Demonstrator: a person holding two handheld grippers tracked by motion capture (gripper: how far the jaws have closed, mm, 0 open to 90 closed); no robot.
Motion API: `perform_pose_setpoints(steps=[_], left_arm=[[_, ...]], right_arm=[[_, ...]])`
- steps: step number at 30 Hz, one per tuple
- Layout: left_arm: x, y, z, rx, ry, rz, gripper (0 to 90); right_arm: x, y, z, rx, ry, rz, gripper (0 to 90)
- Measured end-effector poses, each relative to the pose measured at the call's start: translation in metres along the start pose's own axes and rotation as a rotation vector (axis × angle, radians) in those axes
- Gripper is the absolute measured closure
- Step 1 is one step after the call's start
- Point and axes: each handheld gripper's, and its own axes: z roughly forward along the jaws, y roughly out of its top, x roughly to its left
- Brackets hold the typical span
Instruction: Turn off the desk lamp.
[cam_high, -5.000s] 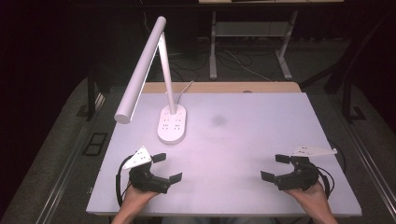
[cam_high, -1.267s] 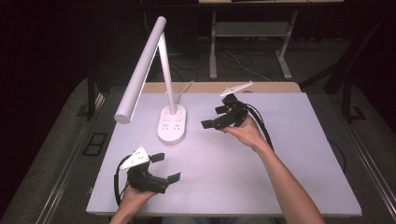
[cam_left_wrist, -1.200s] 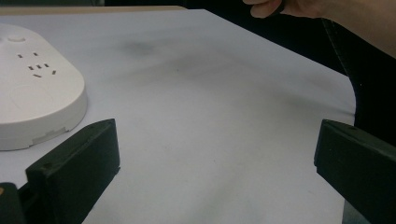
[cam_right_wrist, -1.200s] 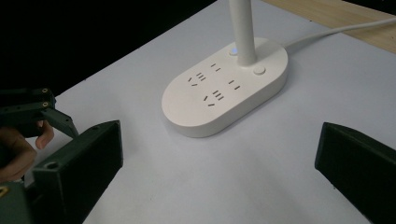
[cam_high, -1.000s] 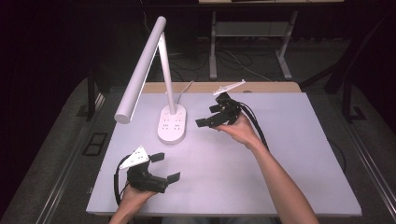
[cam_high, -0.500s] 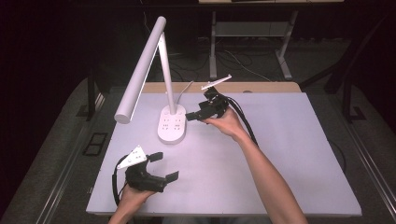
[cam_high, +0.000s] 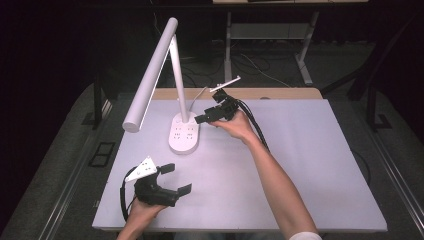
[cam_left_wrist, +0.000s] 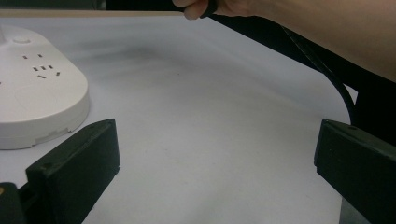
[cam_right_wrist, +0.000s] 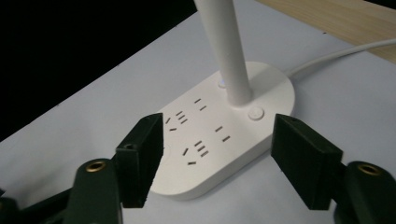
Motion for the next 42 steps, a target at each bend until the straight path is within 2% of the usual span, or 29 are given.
perform_pose_setpoints(steps=[6, 10, 12, 16, 20, 26, 33, 37, 42], left_arm=[[-0.002, 0.0, 0.002, 0.006, -0.014, 0.006, 0.0], [-0.001, 0.0, 0.0, -0.002, -0.011, -0.002, 0.0], [0.0, 0.0, 0.0, -0.004, -0.004, -0.003, 0.0], [0.0, 0.0, -0.001, -0.007, -0.006, -0.005, 0.0], [0.001, 0.0, -0.001, -0.004, -0.005, -0.004, 0.0], [0.001, 0.0, -0.001, -0.003, -0.008, -0.002, 0.0], [0.004, 0.001, -0.001, -0.005, -0.005, -0.003, 0.0], [0.005, 0.001, -0.002, -0.006, -0.002, -0.003, 0.0], [0.006, 0.001, -0.003, -0.007, 0.001, -0.005, 0.0]], right_arm=[[-0.006, 0.006, 0.01, 0.009, -0.028, 0.012, 51.5], [-0.01, 0.009, 0.016, -0.005, -0.041, 0.014, 62.7], [-0.011, 0.01, 0.019, -0.013, -0.04, 0.035, 68.5], [-0.013, 0.011, 0.029, 0.002, -0.055, 0.031, 81.2], [-0.014, 0.012, 0.039, -0.003, -0.063, 0.048, 89.3], [-0.018, 0.01, 0.051, -0.009, -0.085, 0.068, 89.9], [-0.026, 0.005, 0.062, -0.009, -0.083, 0.089, 90.0], [-0.028, 0.002, 0.069, -0.011, -0.079, 0.113, 90.0], [-0.03, -0.001, 0.076, -0.006, -0.077, 0.121, 90.0]])
